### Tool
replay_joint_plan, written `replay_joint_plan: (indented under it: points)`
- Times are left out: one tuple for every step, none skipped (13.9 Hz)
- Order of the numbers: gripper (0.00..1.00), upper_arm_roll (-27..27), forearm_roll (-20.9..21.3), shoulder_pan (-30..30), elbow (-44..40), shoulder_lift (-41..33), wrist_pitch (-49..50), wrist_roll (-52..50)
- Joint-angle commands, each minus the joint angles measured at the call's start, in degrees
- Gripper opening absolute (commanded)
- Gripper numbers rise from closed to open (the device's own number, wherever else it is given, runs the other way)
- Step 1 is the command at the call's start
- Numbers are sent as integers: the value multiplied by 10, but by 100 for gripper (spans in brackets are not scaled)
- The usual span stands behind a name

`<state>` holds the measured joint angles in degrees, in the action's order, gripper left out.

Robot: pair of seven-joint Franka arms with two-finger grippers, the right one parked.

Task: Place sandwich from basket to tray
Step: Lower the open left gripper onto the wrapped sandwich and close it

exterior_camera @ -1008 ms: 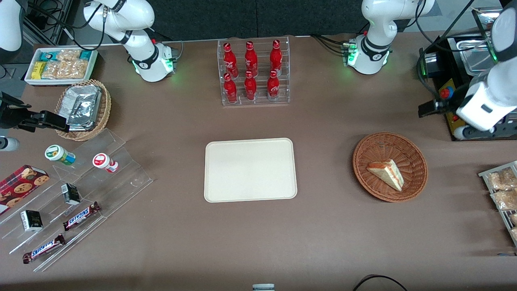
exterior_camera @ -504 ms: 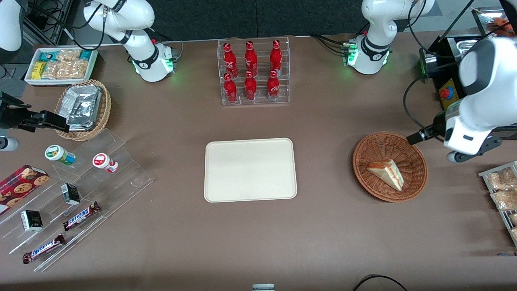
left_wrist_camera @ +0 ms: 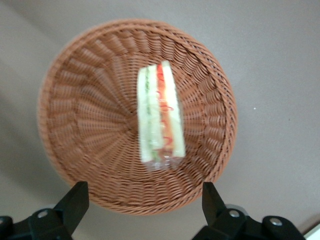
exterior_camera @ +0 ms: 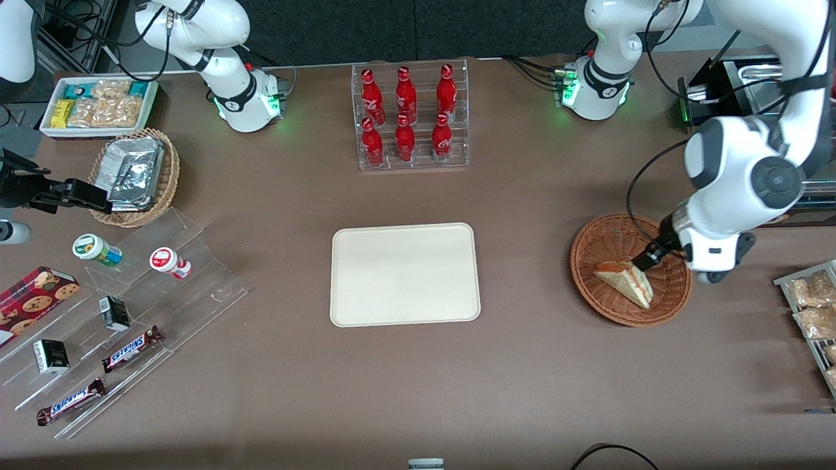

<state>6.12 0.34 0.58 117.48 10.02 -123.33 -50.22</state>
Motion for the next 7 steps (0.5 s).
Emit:
replay_joint_plan:
  points:
    - [100,-1,7,-15,-1,24,-30,-52]
    - [100,-1,9,-20,3,26,-36,-60]
    - [100,-1,24,-21,11,27,-39,-66]
    - [100,-1,36,-21,19,27,-50,-79]
    - [100,-1,43,-21,20,32,-62,-98]
    - [100,-1,54,-21,20,37,-64,-109]
    - [100,-1,62,-21,20,41,-65,-116]
